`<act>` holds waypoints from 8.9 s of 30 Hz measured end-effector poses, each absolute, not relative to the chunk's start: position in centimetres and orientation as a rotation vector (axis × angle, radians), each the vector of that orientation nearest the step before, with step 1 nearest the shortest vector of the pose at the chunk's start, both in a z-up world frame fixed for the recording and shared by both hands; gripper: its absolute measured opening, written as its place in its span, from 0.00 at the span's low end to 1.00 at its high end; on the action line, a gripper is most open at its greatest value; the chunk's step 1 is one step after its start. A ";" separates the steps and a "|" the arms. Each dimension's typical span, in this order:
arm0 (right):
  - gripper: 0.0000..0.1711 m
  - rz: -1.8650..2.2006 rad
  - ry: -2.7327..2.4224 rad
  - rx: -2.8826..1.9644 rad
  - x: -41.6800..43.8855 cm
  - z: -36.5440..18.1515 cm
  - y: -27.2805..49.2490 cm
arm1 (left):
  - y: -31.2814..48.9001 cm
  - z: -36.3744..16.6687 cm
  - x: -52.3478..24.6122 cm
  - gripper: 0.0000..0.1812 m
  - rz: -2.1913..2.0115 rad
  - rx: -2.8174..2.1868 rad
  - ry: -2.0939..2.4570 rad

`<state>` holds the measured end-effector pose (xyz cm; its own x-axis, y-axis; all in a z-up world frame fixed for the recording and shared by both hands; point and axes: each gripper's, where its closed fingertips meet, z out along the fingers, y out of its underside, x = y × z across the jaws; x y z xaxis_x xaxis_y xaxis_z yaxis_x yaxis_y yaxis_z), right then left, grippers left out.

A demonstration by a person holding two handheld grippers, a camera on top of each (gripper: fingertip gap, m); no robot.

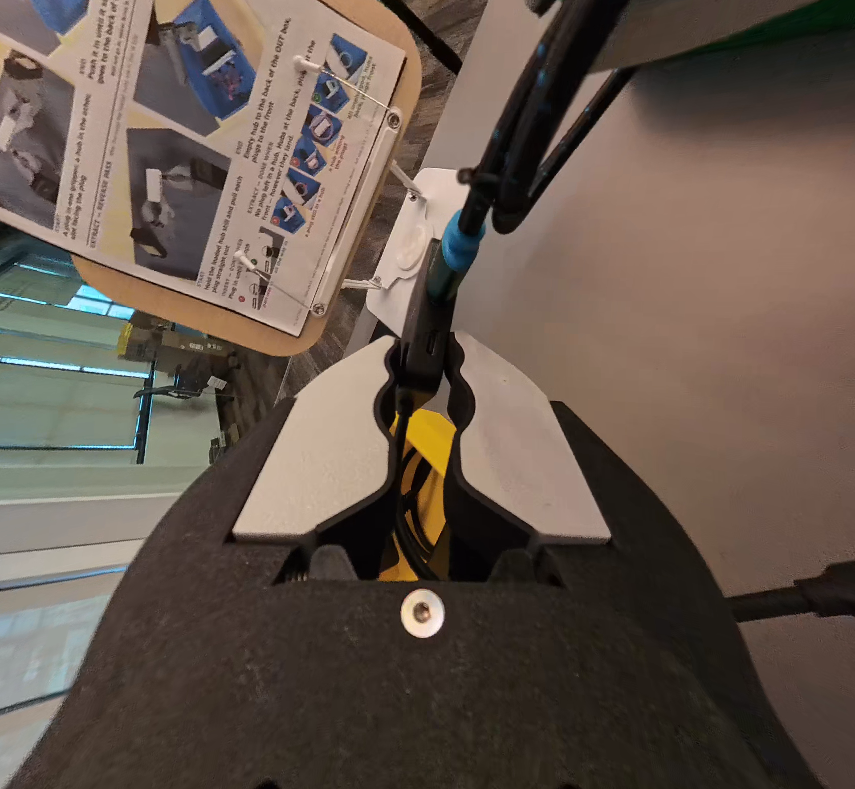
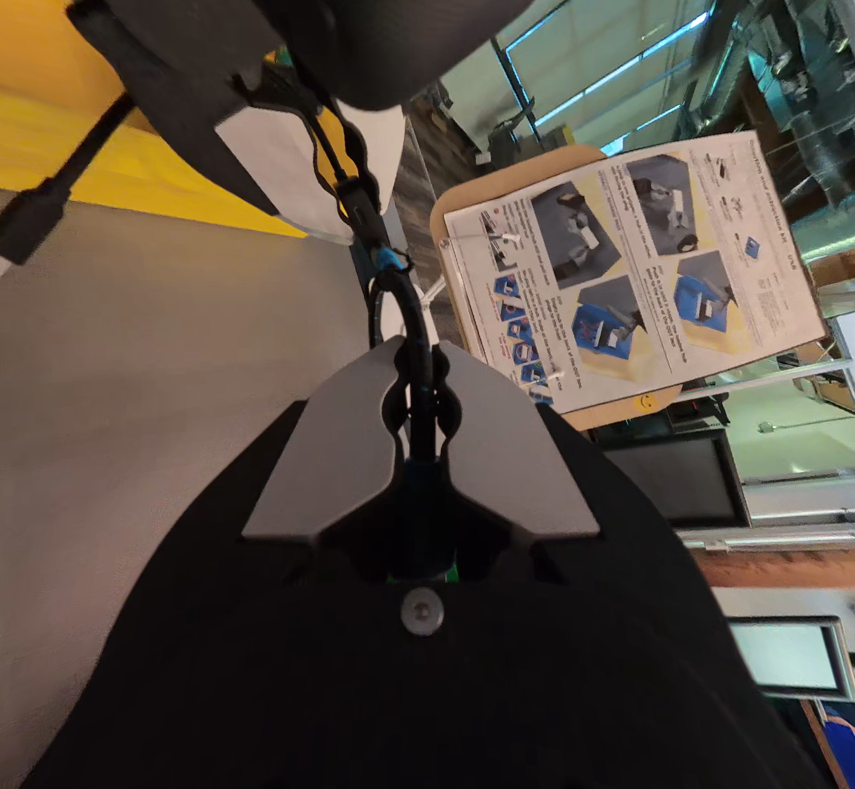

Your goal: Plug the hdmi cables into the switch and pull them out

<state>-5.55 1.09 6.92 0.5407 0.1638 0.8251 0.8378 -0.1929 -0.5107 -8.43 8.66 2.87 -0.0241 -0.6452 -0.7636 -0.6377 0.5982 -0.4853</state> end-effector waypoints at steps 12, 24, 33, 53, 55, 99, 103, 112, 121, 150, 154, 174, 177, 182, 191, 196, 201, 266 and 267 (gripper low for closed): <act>0.03 -0.712 -0.775 -1.710 -2.7 7.5 1.2 | 9.0 7.4 -10.7 0.22 -0.368 -1.115 1.591; 0.03 -0.775 -0.750 -1.753 -0.6 6.7 1.6 | 8.4 10.1 -10.5 0.25 -0.870 -1.264 1.389; 0.03 -0.793 -0.706 -1.794 1.1 6.3 1.8 | 11.7 10.6 -11.6 0.27 -0.718 -1.255 1.302; 0.03 -0.819 -0.694 -1.770 2.4 7.9 0.6 | 19.3 7.4 -15.2 0.28 0.031 -1.481 1.160; 0.03 -0.831 -0.695 -1.780 2.6 7.7 0.5 | 20.7 7.4 -16.5 0.28 0.203 -1.482 1.120; 0.04 -0.651 -0.942 -1.465 -5.6 10.8 -2.1 | 3.0 6.4 -8.2 0.16 -0.620 -0.645 1.645; 0.03 -0.662 -0.958 -1.418 -6.1 11.0 -2.2 | 2.5 6.6 -8.4 0.09 -0.659 -0.628 1.649; 0.03 -0.645 -0.956 -1.424 -6.3 10.7 -2.0 | 3.3 6.0 -7.9 0.09 -0.551 -0.653 1.649; 0.04 -0.606 -0.948 -1.411 -6.4 10.7 -1.8 | 3.6 6.2 -7.9 0.08 -0.489 -0.627 1.622; 0.19 -0.262 -0.371 -1.504 -10.3 13.5 -0.6 | 5.8 11.8 -10.6 0.08 -0.253 -0.554 1.324; 0.19 -0.300 -0.332 -1.533 -9.9 13.4 0.6 | 5.9 11.6 -10.5 0.08 -0.277 -0.553 1.332; 0.27 0.032 -0.305 -1.698 -11.0 11.9 2.0 | 2.7 11.6 -10.6 0.08 -0.370 -0.435 1.381; 0.25 0.135 -0.276 -1.677 -11.4 12.5 2.4 | 2.5 11.2 -10.3 0.08 -0.380 -0.437 1.402; 0.13 0.136 -0.248 -1.744 -10.2 11.7 2.8 | 2.5 10.5 -10.0 0.08 -0.382 -0.455 1.445; 0.13 0.172 -0.185 -1.764 -9.7 11.0 3.5 | 3.3 9.6 -9.5 0.08 -0.359 -0.506 1.491; 0.12 0.165 -0.154 -1.778 -9.6 10.7 4.0 | 3.9 9.2 -9.3 0.08 -0.358 -0.530 1.507; 0.13 0.112 -0.162 -1.782 -10.0 10.4 4.0 | 4.8 8.5 -9.0 0.09 -0.320 -0.535 1.506; 0.12 0.598 0.142 -2.418 4.7 -3.1 -13.2 | 9.9 9.3 -11.3 0.08 -0.060 -0.593 1.486; 0.12 0.610 0.176 -2.503 5.3 -4.8 -13.8 | 9.9 9.2 -11.2 0.08 -0.047 -0.584 1.489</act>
<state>5.28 -13.76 -4.79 0.8885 0.0035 -0.4589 -0.2471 -0.8390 -0.4848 -11.21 9.87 9.20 0.1076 -0.3788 -0.9192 -0.3203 0.8621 -0.3928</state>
